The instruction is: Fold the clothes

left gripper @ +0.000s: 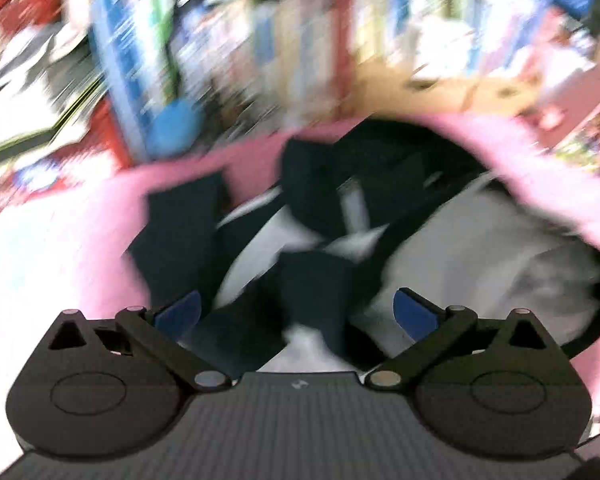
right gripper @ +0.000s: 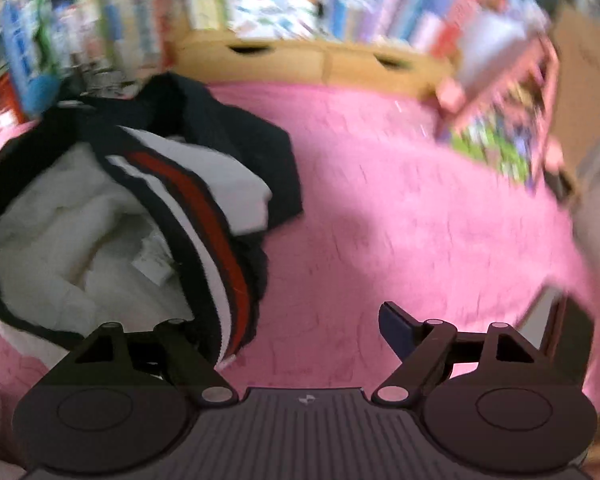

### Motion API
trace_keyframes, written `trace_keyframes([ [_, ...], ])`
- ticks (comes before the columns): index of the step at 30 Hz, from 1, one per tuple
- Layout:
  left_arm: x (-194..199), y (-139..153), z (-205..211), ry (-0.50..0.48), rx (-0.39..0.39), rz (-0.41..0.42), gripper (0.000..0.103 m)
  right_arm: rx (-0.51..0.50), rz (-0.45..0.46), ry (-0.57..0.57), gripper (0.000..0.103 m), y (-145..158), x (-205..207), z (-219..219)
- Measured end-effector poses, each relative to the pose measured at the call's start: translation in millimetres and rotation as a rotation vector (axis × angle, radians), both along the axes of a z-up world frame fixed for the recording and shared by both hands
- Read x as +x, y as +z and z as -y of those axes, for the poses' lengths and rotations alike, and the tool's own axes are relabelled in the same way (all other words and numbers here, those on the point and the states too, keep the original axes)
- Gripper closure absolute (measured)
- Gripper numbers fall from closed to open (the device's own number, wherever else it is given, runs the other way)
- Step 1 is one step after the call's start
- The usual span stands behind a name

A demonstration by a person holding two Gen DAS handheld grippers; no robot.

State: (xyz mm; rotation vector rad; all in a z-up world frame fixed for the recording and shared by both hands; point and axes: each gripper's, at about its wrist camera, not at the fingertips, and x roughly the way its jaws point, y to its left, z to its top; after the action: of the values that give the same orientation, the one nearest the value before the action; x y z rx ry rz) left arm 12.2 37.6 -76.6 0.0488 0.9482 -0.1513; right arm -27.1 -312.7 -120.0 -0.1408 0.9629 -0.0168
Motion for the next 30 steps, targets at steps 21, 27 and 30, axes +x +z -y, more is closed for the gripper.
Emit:
trace_keyframes([
  [21,40.5,-51.8,-44.7,0.191,0.222,-0.129,0.0,-0.224,0.044,0.078,0.01,-14.0,36.1,-9.6],
  [27,-2.0,-32.1,-43.6,0.168,0.294,-0.084,0.0,-0.253,0.04,0.138,0.01,-5.6,17.4,-14.0],
  [30,0.8,-23.0,-61.3,0.2,0.206,-0.097,0.0,-0.197,0.005,0.131,0.009,1.2,20.0,-8.3],
])
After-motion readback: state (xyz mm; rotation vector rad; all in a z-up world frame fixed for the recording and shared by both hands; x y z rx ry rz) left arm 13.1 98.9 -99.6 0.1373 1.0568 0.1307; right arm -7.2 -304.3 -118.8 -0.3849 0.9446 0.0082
